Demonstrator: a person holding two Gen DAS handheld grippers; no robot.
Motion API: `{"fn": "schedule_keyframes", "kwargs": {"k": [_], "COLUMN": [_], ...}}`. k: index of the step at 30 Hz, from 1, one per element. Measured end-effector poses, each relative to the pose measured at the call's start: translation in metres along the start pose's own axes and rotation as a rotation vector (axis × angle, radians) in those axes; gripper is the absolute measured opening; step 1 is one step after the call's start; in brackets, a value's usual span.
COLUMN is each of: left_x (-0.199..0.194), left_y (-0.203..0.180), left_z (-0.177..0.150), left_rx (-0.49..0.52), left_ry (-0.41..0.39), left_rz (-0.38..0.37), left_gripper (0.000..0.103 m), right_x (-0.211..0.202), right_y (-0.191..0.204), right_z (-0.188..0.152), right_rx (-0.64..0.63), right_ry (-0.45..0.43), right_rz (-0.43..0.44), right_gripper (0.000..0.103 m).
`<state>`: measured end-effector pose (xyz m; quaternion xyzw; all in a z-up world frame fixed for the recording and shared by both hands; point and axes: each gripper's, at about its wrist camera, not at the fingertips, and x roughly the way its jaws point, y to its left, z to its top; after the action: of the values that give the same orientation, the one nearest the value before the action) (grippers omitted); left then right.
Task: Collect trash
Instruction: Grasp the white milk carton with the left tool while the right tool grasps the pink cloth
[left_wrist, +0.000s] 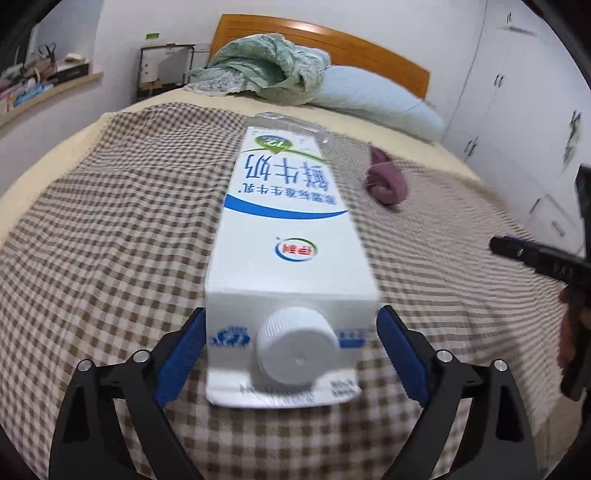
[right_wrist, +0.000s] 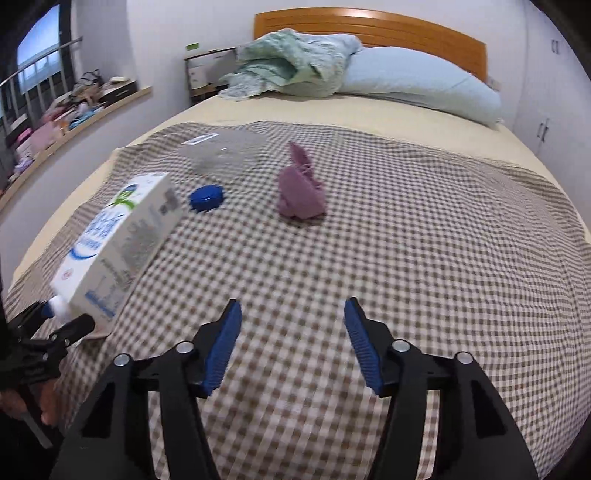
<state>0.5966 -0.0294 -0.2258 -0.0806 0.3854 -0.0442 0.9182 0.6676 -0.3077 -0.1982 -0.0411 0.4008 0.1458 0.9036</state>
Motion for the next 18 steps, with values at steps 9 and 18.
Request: {"fn": "schedule_keyframes", "kwargs": {"k": [9, 18], "left_x": [-0.01, -0.049], "left_y": [0.013, 0.029], "left_z": [-0.012, 0.021], "left_rx": [-0.033, -0.051], "left_ry": [-0.032, -0.09], "left_rz": [-0.031, -0.069], "left_gripper": [0.075, 0.073], "right_x": [0.069, 0.169], "right_y": [0.007, 0.008], "right_z": [0.068, 0.183], "right_rx": [-0.029, -0.087], "right_ry": [-0.026, 0.178], "right_rz": [-0.017, -0.032], "right_gripper": [0.058, 0.058]}}
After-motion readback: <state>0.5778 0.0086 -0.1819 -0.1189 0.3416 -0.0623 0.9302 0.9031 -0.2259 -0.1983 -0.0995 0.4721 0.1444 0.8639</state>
